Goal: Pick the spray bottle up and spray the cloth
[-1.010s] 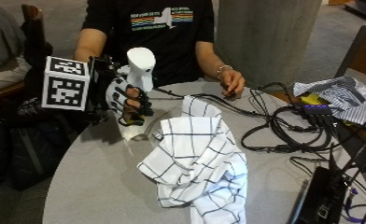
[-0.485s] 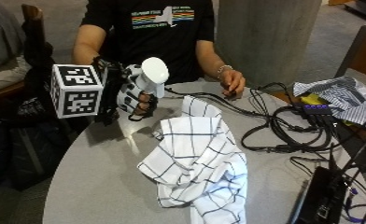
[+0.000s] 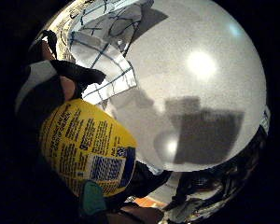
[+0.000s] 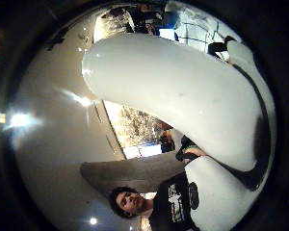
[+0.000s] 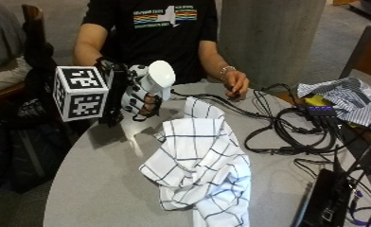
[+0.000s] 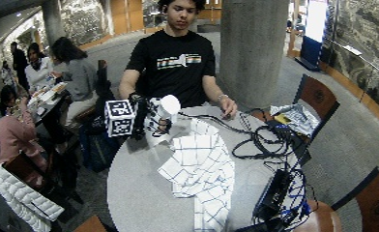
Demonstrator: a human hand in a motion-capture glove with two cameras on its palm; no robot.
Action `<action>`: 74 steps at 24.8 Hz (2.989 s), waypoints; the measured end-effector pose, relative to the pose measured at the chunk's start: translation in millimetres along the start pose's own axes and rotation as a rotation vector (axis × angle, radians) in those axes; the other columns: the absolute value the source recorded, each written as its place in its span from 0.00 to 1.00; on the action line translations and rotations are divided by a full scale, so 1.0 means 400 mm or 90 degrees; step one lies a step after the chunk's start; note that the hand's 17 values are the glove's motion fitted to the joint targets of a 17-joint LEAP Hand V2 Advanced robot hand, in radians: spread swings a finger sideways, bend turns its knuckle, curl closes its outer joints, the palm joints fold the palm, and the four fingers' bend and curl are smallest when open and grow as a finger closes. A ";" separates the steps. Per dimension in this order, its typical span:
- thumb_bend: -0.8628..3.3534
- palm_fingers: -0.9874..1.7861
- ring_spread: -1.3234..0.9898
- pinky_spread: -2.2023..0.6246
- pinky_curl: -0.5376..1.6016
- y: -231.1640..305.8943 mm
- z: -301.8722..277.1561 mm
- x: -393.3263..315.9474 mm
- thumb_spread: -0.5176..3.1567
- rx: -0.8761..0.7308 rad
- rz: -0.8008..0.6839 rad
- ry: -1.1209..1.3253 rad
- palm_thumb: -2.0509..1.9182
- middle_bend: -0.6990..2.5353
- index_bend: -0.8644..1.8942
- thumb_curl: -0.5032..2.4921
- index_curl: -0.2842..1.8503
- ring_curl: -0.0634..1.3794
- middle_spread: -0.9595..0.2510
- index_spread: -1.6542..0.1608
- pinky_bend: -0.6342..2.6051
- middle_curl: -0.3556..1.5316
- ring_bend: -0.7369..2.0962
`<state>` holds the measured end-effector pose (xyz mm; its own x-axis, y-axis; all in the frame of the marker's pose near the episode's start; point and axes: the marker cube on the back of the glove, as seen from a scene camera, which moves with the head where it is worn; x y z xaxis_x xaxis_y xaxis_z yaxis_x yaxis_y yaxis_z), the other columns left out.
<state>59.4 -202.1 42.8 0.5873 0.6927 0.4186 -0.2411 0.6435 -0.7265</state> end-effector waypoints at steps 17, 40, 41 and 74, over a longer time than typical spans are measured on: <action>0.20 0.78 0.56 0.79 0.43 -0.002 0.005 0.001 0.30 0.006 0.014 -0.027 0.75 0.32 0.37 0.39 0.36 0.36 0.75 0.83 0.30 0.48 0.46; 0.20 0.79 0.56 0.78 0.43 0.001 0.031 -0.004 0.31 -0.011 0.021 -0.047 0.74 0.33 0.37 0.39 0.37 0.35 0.75 0.83 0.30 0.49 0.46; 0.20 0.79 0.56 0.78 0.43 0.002 0.035 -0.006 0.31 -0.011 0.016 -0.050 0.74 0.33 0.37 0.39 0.37 0.35 0.75 0.83 0.30 0.49 0.46; 0.20 0.78 0.55 0.76 0.43 0.003 0.678 -0.129 0.32 -0.006 -0.467 -0.045 0.74 0.33 0.37 0.39 0.37 0.35 0.75 0.82 0.31 0.49 0.46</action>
<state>-180.7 -148.9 167.9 0.5435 0.1046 0.8329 0.2021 0.9467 -0.2508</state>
